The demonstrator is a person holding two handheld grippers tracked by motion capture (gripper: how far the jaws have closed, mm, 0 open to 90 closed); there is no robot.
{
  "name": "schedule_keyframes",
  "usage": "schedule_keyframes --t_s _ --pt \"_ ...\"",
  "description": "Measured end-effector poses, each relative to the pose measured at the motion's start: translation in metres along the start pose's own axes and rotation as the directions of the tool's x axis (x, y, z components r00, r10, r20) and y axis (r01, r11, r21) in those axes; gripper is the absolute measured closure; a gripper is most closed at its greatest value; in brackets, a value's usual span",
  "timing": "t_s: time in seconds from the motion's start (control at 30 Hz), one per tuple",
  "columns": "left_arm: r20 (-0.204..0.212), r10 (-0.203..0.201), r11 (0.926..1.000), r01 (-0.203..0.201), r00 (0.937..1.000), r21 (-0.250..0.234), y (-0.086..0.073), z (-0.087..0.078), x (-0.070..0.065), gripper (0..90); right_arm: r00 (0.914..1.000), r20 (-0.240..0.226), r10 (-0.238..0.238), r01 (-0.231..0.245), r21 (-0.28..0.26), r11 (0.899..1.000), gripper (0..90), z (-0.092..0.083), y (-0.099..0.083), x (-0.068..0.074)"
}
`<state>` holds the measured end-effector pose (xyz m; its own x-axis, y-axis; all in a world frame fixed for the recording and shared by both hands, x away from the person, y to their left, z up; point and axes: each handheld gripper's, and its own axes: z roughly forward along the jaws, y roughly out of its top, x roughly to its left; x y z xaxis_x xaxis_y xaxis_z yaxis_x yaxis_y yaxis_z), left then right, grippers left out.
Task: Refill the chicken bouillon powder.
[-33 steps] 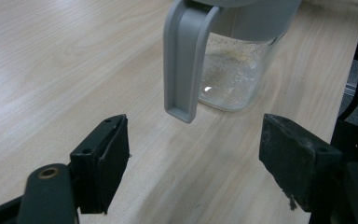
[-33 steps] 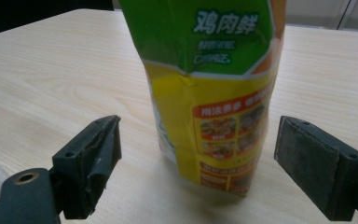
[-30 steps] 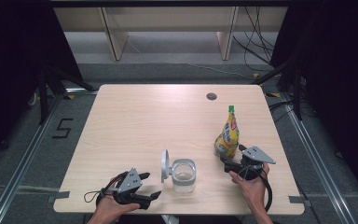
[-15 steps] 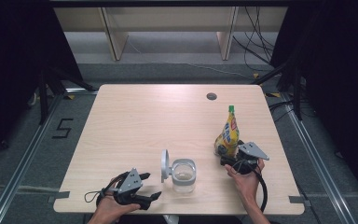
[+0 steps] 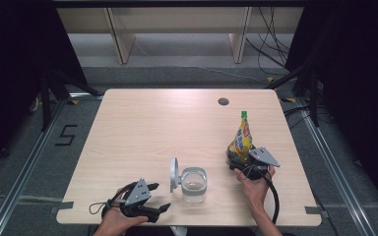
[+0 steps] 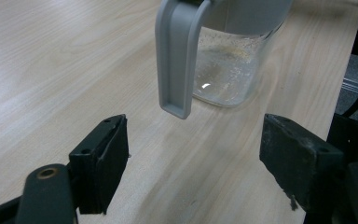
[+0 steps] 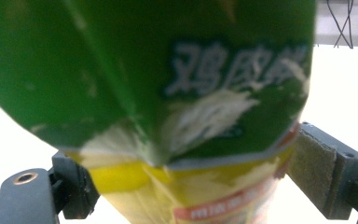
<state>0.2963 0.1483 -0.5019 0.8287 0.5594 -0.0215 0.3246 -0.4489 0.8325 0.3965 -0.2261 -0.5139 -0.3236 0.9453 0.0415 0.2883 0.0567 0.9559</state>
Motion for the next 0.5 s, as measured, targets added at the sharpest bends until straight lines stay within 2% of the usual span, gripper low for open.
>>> schedule_keyframes --t_s 0.03,0.1,0.13,0.17,0.2,0.23,0.27,0.3,0.33,0.4,0.43,0.47,0.5 --pt "-0.005 0.02 0.9998 -0.02 0.9998 -0.006 0.001 0.0 0.0 23.4 1.0 0.008 -0.001 0.001 -0.002 1.0 16.7 0.0 0.0 0.0" --pt "0.003 0.027 0.9996 -0.027 0.9996 -0.007 0.001 0.0 0.001 23.4 0.9997 0.007 0.021 -0.021 -0.008 1.0 17.6 0.001 0.0 0.003" --pt "0.003 0.027 0.9996 -0.027 0.9996 -0.006 0.001 0.0 0.001 23.4 0.9999 0.015 -0.008 0.008 0.013 1.0 19.3 0.001 0.001 0.002" --pt "0.0 0.018 0.9998 -0.018 0.9998 -0.007 0.0 0.0 0.0 23.4 0.9999 0.01 -0.01 0.01 0.015 1.0 20.4 0.001 0.001 0.002" --pt "-0.005 -0.006 1.0 0.006 1.0 -0.008 0.0 0.0 -0.001 23.5 0.9999 0.01 -0.004 0.004 0.018 1.0 21.7 -0.001 0.002 0.002" --pt "0.0 0.002 1.0 -0.002 1.0 -0.009 0.0 -0.001 -0.001 23.5 1.0 -0.003 -0.006 0.006 0.011 1.0 22.3 0.0 0.001 0.001" --pt "-0.01 0.0 0.9998 0.0 1.0 -0.018 -0.001 0.0 -0.001 23.5 0.9999 0.004 0.011 -0.011 0.02 1.0 23.0 -0.001 0.002 0.002" --pt "0.002 0.0 1.0 0.0 1.0 -0.004 0.0 -0.002 0.0 23.5 0.9998 -0.005 0.021 -0.021 0.005 1.0 24.0 0.0 0.002 0.003" --pt "0.002 -0.002 1.0 0.002 1.0 -0.008 0.0 -0.002 0.0 23.6 0.9998 -0.009 -0.016 0.016 0.019 1.0 25.0 -0.001 0.003 -0.001" --pt "-0.006 -0.006 0.9997 0.006 1.0 -0.024 0.0 -0.002 -0.001 23.7 0.999 -0.046 0.001 0.001 0.038 0.999 26.4 -0.004 0.004 -0.003" --pt "0.0 -0.006 0.9999 0.006 1.0 -0.016 -0.001 -0.002 -0.001 23.7 0.9984 -0.047 -0.031 0.032 0.032 0.999 26.8 -0.004 0.005 -0.006" --pt "-0.006 -0.005 0.9999 0.005 1.0 -0.015 0.0 -0.003 -0.001 23.7 0.996 -0.081 -0.036 0.04 0.039 0.998 27.1 -0.006 0.006 -0.01" --pt "-0.001 -0.007 0.9998 0.006 1.0 -0.018 0.0 -0.002 0.0 23.7 0.9942 -0.093 -0.054 0.059 0.05 0.997 27.2 -0.007 0.007 -0.013"
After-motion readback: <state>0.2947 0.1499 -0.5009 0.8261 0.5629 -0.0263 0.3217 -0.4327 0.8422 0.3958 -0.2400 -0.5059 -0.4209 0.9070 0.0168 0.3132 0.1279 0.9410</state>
